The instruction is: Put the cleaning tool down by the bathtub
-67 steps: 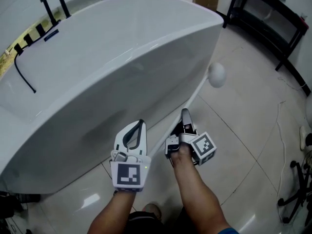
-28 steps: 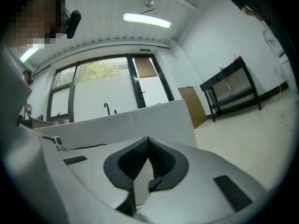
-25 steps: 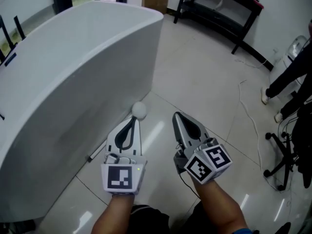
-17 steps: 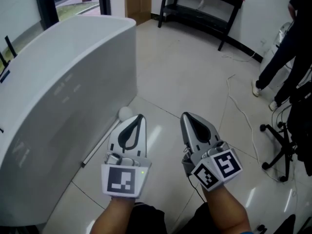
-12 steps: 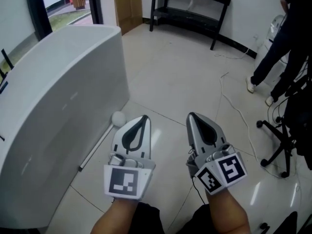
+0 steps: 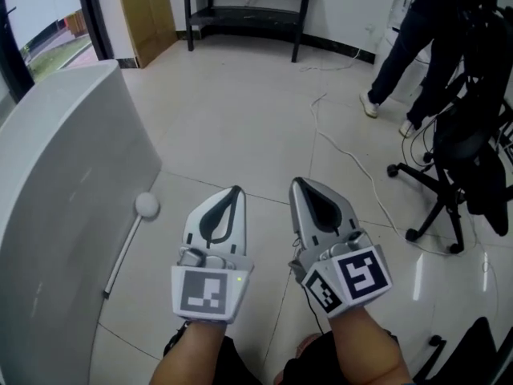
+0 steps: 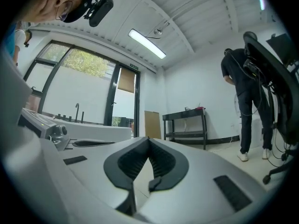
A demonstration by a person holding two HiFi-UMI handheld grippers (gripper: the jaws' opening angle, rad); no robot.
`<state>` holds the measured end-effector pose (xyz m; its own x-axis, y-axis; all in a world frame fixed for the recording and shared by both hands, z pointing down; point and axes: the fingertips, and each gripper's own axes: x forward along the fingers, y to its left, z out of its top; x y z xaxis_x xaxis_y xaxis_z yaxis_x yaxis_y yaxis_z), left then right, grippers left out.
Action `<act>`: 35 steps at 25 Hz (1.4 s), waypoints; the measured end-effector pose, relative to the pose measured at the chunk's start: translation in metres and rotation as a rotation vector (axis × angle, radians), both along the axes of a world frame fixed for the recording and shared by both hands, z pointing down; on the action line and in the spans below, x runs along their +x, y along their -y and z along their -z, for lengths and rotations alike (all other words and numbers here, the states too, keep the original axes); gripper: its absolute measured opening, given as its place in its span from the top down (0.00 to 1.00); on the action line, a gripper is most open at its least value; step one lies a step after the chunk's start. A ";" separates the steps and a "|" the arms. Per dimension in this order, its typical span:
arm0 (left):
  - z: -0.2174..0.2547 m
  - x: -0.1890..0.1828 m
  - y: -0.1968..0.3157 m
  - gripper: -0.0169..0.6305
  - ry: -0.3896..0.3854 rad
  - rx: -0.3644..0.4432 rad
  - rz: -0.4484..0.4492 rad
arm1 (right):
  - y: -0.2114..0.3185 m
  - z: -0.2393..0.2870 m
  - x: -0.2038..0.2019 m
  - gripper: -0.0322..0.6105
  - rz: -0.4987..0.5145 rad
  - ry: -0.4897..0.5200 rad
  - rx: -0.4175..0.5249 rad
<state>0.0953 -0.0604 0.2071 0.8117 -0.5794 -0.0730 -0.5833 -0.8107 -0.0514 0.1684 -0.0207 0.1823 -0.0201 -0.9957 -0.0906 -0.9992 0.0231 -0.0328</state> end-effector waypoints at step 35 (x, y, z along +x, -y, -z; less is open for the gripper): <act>-0.084 0.124 0.003 0.98 0.083 -0.054 -0.115 | -0.009 -0.092 0.148 0.96 -0.245 0.076 -0.122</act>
<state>0.2192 -0.0636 0.2911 0.8749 -0.4837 0.0260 -0.4821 -0.8747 -0.0498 0.3166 -0.0121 0.2746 0.2244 -0.9737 0.0386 -0.9692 -0.2271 -0.0957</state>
